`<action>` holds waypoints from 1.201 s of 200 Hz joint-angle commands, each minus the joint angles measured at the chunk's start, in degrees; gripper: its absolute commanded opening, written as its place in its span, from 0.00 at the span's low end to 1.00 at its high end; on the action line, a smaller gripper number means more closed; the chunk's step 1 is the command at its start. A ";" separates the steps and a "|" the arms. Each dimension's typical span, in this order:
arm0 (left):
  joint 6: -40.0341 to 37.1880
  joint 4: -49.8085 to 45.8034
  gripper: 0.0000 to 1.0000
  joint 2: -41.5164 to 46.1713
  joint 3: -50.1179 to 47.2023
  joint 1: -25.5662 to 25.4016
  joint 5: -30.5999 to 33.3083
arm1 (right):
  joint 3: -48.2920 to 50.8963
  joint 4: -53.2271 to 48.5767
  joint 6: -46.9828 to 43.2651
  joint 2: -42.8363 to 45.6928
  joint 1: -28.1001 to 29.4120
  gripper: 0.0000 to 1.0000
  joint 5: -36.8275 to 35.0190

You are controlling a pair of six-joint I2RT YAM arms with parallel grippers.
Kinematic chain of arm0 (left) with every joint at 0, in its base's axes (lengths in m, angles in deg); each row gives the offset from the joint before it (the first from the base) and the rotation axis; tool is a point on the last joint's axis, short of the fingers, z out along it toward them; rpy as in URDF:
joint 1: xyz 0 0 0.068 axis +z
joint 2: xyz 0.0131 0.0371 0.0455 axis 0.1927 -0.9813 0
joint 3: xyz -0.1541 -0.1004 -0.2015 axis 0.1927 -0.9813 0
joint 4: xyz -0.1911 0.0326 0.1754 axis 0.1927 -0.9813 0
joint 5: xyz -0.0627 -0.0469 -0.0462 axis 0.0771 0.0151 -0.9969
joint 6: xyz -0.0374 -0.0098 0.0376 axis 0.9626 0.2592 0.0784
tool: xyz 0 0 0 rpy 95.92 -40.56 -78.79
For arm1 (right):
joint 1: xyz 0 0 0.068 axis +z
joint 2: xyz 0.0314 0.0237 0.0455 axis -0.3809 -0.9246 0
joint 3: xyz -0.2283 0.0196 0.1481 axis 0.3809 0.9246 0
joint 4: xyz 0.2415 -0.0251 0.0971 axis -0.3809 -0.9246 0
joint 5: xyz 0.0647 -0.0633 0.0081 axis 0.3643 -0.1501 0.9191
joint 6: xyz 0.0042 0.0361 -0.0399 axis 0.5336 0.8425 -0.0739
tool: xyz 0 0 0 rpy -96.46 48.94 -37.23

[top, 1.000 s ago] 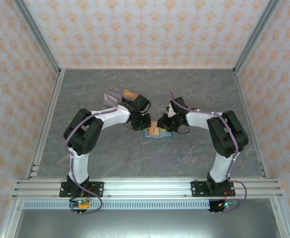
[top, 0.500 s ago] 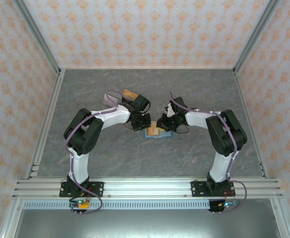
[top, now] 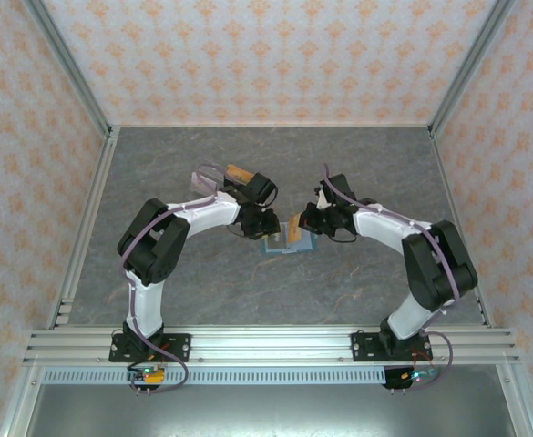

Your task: Take the credit cards out of the card holder

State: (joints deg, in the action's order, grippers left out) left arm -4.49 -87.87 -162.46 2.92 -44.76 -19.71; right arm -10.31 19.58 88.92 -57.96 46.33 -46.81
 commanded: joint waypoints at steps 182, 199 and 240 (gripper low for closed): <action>13.42 41.39 0.79 28.46 -22.71 14.39 -18.70 | -11.34 23.37 13.39 -0.78 -0.48 0.00 28.11; 14.91 43.99 0.76 27.26 -22.07 14.75 -20.42 | -11.72 24.58 14.61 -1.52 -0.41 0.00 29.61; 16.80 47.45 0.49 25.72 -20.86 14.86 -22.45 | -11.93 27.94 17.53 -2.52 -0.49 0.00 30.83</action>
State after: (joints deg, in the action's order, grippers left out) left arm 10.39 -46.16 -136.16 -19.66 -30.11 -38.99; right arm -20.06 41.85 103.67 -59.70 46.16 -18.81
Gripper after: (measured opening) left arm 0.559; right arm 0.045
